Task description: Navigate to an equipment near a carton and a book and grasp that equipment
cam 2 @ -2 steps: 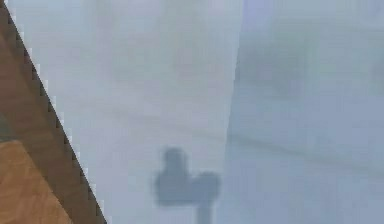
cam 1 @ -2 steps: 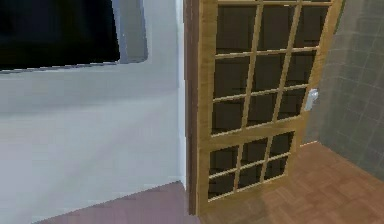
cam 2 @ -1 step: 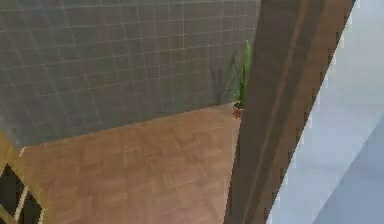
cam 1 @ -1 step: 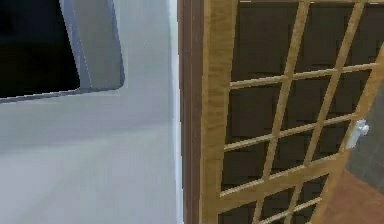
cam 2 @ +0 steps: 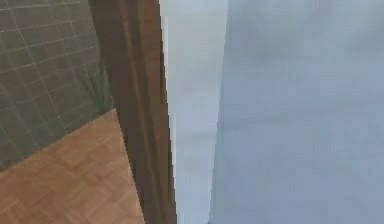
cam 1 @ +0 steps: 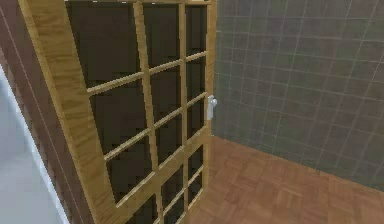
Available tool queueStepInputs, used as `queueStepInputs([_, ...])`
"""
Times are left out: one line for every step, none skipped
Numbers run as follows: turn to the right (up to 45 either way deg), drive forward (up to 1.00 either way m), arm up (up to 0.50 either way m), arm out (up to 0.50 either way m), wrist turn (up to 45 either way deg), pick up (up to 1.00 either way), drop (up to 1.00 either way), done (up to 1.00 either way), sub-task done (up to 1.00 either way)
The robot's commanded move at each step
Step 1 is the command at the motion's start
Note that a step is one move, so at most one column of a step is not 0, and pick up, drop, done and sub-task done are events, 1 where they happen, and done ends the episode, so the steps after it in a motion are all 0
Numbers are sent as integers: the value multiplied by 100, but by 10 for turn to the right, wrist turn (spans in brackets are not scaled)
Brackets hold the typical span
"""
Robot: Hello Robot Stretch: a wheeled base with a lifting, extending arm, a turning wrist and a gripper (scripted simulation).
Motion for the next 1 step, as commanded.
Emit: queueStepInputs([0,25,0,0,0,0,0,0,0])
